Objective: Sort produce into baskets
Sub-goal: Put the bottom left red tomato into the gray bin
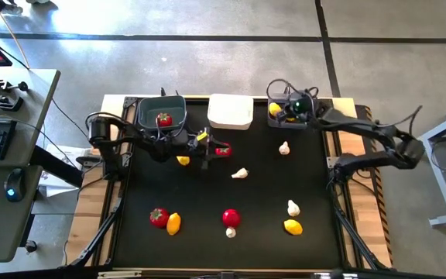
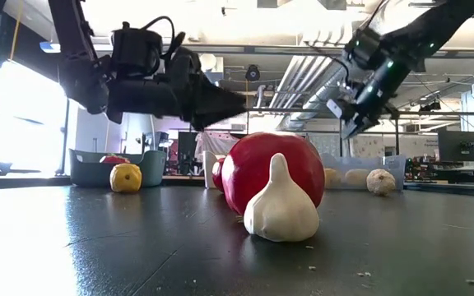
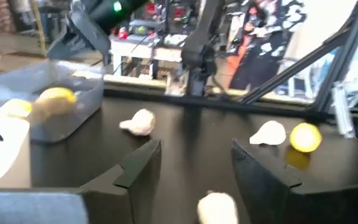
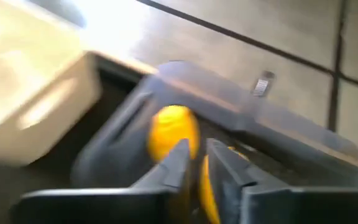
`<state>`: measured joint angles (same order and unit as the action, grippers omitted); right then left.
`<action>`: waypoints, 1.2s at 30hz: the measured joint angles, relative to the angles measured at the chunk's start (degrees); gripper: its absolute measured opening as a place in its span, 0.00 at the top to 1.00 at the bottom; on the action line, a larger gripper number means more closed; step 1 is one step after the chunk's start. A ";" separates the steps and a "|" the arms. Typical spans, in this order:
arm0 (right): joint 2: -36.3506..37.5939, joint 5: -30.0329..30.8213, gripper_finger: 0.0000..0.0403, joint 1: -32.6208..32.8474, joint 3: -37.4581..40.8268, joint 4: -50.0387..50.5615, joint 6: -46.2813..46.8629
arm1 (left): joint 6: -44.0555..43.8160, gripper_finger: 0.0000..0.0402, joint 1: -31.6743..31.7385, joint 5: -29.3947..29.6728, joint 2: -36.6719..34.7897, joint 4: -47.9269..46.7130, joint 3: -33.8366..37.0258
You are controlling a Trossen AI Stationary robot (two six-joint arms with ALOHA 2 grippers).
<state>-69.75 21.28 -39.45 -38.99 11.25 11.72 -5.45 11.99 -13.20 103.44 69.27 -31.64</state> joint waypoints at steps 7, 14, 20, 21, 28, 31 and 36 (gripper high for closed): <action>1.81 -0.08 0.94 10.79 7.59 -12.13 1.63 | 2.92 0.76 0.00 -4.88 -8.19 -10.45 -0.02; 1.67 -4.81 0.99 18.90 19.49 -34.91 2.17 | 7.12 0.98 0.00 -8.22 -20.44 -31.53 -0.02; 1.59 -4.61 0.99 23.90 23.93 -43.47 1.13 | 8.61 0.99 -1.39 -10.17 -30.48 -54.57 -0.02; 1.59 -3.87 0.99 24.46 24.03 -43.64 1.05 | 8.51 0.99 -1.87 -10.46 -31.89 -57.91 -0.02; 1.59 1.17 0.99 26.45 24.03 -44.08 0.56 | 0.76 1.00 -9.30 -12.28 -40.46 -76.56 -1.47; 1.57 1.25 0.99 26.45 24.03 -44.37 -0.22 | -2.20 1.00 -14.15 -8.06 -43.25 -84.96 -3.63; 1.57 1.27 0.99 26.37 24.03 -44.90 -0.28 | -10.99 1.00 -22.74 -0.45 -44.98 -100.46 -9.45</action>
<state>-68.18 22.55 -13.08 -14.96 -33.65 11.44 -16.45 -10.75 -13.64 58.46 -31.19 -41.09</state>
